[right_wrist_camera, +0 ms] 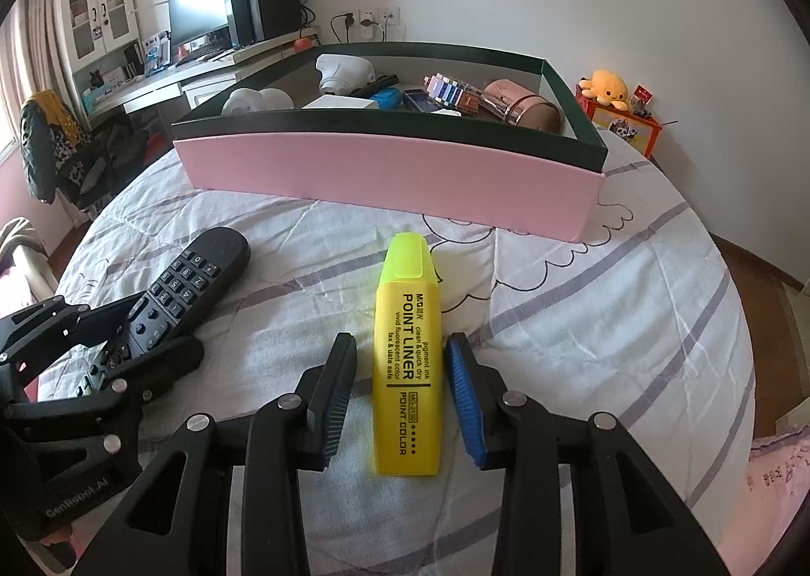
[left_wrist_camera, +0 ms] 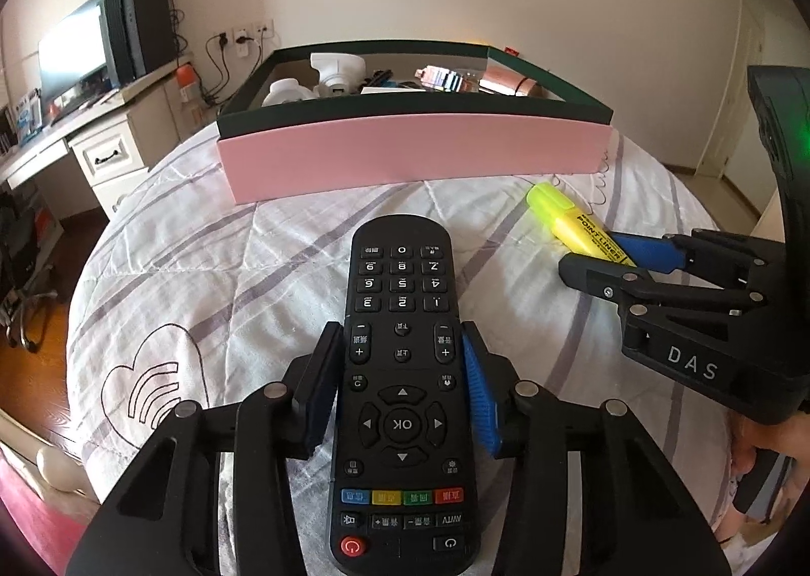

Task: Organize rigid objects
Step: 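Grasp the black remote with the left tool while the right tool holds the highlighter, then lift the remote and highlighter over the pink box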

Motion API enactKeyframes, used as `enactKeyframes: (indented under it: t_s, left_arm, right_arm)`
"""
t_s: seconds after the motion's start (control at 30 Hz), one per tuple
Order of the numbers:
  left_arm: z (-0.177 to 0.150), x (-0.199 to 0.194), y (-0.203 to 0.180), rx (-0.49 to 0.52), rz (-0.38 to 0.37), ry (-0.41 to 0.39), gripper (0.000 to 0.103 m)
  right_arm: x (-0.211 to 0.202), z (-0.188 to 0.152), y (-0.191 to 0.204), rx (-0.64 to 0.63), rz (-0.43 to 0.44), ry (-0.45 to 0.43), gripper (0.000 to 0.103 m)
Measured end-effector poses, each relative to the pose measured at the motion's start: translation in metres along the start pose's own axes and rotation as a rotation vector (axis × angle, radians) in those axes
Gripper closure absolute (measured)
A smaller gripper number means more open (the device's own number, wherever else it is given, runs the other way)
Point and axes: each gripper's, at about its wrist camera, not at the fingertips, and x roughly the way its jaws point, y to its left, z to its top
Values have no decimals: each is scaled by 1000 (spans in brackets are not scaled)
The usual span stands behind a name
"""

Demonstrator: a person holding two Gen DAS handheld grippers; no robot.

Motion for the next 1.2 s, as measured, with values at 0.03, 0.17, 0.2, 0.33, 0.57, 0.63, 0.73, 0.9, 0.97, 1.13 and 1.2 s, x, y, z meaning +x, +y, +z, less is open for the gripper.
enactKeyframes:
  t_s: [0.03, 0.17, 0.2, 0.33, 0.57, 0.63, 0.73, 0.9, 0.97, 1.13, 1.2]
  left_arm:
    - [0, 0, 0, 1, 3, 0, 57]
    - [0, 1, -1, 5, 8, 2, 57]
    - [0, 0, -1, 8, 10, 2, 57]
    - [-1, 0, -3, 23, 17, 1, 59]
    - [-1, -2, -4, 37, 31, -4, 59]
    - [-1, -2, -4, 37, 32, -5, 59]
    - [0, -4, -2, 24, 20, -5, 59]
    - [0, -9, 1, 16, 10, -5, 59]
    - [1, -14, 3, 12, 8, -15, 59]
    - [3, -28, 9, 2, 4, -46, 59]
    - [4, -36, 13, -5, 3, -64, 59]
  right_arm:
    - [0, 0, 1, -4, -3, -1, 68]
    - [0, 0, 3, -15, -15, 0, 69]
    - [0, 0, 3, -17, -17, 0, 69]
    - [-1, -1, 4, -22, -23, -1, 69]
    - [-2, -2, 9, -46, -48, -12, 76]
    - [-2, -2, 10, -54, -54, -14, 76]
    - [-4, -2, 8, -48, -43, -21, 77]
    - [-8, -3, 3, -21, -19, -37, 77]
    - [-9, -4, 4, -21, -18, -38, 77]
    - [-20, -7, 5, 4, 20, -58, 77]
    - [-25, -8, 8, 3, 31, -66, 76]
